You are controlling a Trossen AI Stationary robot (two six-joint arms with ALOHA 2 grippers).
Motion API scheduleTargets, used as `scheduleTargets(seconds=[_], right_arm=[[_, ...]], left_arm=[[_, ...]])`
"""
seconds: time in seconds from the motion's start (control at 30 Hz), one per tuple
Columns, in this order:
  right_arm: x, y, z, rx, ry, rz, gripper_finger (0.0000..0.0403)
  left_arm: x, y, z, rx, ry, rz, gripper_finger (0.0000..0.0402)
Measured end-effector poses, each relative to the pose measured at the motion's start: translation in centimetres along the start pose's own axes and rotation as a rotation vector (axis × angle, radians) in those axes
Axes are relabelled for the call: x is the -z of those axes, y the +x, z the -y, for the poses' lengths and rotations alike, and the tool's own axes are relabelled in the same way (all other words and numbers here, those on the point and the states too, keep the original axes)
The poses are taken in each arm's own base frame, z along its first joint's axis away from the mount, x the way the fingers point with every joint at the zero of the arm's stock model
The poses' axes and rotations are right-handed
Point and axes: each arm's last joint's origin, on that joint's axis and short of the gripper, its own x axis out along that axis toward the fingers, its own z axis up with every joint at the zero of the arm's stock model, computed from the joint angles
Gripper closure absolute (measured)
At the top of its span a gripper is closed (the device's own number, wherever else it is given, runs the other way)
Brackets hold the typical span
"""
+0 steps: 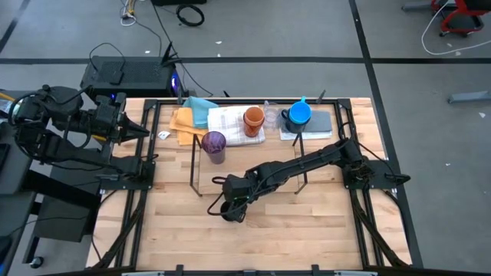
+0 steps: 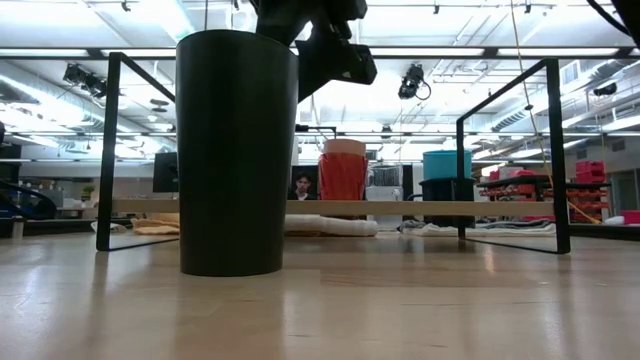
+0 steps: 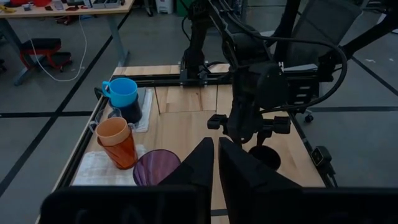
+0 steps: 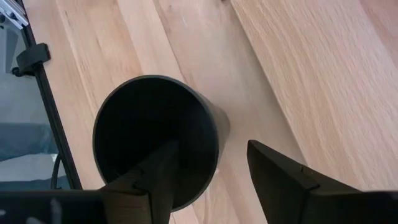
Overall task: Stack small to large cups/mugs on shelf
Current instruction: Put the black cup on the shelf
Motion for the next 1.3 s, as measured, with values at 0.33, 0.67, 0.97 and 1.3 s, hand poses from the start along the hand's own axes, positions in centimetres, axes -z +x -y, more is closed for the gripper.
scheduleTargets(seconds=[0.33,0.67,0.97,1.3], right_arm=[[0.4,1.7,0.3,-0.04,0.039,0.018,0.0226],[0.7,1.9,0.3,-0.077,0.024,-0.038,0.0385],[0.6,0.4,0.2,-0.063,0.01,-0.068,0.0397],[-2.4,-11.1,2.1,0.177,0.018,0.023,0.04]], left_arm=[[0.0,0.0,0.0,0.0,0.0,0.0,0.0363],[0.0,0.0,0.0,0.0,0.0,0.0,0.0369],[0.0,0.0,0.0,0.0,-0.002,0.0,0.0363],[0.0,0.0,0.0,0.0,-0.001,0.0,0.0371]])
